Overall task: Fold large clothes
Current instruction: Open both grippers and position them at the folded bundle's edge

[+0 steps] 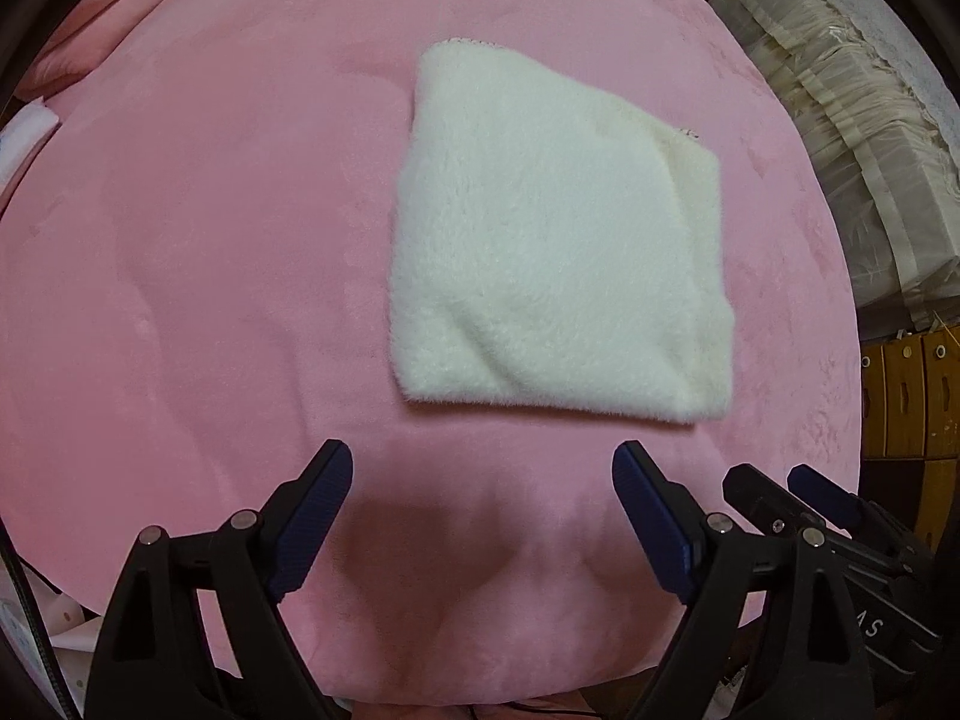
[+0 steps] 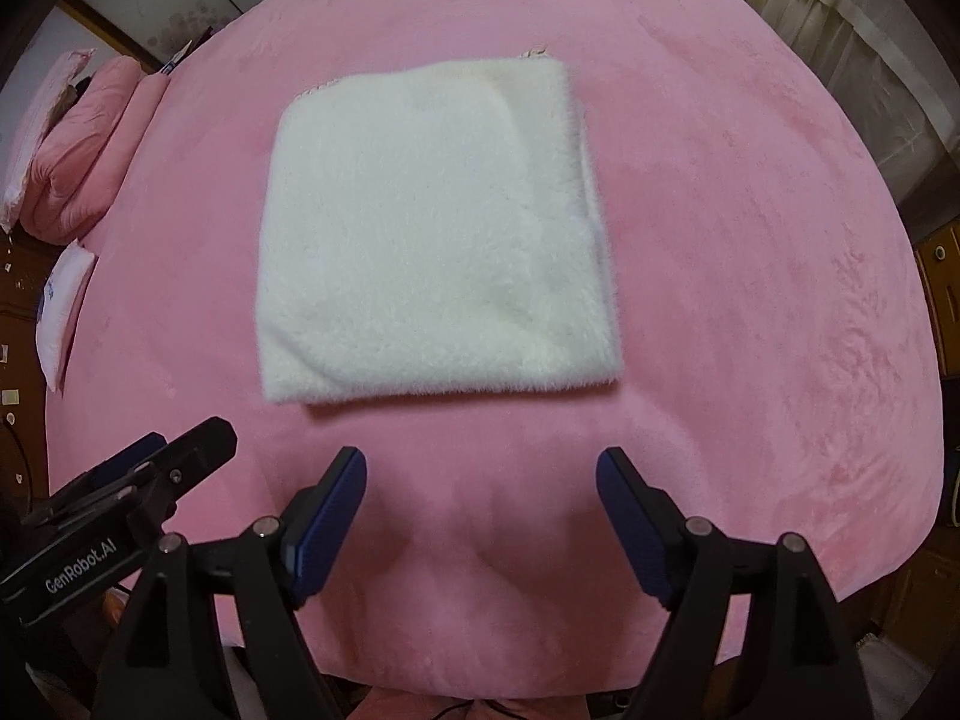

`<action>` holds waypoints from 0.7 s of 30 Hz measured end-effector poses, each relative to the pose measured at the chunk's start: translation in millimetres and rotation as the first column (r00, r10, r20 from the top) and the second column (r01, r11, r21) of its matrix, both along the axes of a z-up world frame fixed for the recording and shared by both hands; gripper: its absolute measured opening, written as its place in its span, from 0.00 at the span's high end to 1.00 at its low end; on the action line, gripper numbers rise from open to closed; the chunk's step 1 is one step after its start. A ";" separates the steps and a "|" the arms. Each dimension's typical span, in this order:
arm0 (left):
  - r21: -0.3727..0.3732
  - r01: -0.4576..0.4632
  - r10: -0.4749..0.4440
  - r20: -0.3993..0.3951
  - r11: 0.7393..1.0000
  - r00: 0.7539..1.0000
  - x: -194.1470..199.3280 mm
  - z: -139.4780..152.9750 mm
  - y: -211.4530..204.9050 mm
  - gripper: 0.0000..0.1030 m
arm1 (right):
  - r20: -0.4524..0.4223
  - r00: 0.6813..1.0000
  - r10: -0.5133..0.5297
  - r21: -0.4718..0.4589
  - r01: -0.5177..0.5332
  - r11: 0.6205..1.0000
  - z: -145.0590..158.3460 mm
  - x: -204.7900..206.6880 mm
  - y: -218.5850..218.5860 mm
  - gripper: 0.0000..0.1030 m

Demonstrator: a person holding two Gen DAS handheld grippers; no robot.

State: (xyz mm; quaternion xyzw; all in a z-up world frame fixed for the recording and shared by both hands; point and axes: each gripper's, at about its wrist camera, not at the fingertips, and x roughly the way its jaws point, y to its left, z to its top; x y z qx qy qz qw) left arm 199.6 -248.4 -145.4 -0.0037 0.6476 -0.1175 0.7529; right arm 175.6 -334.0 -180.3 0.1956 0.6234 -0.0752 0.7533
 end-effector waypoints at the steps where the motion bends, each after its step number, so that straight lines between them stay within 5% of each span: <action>1: 0.002 0.002 -0.002 0.005 1.000 1.000 -0.8 1.0 1.2 0.15 | 0.004 1.000 -0.001 -0.004 0.001 1.000 0.8 0.2 1.8 0.22; 21: 0.081 0.023 -0.026 0.027 0.996 0.999 6.7 0.7 2.9 0.15 | 0.008 1.000 0.000 0.027 0.000 1.000 -3.7 6.8 8.7 0.20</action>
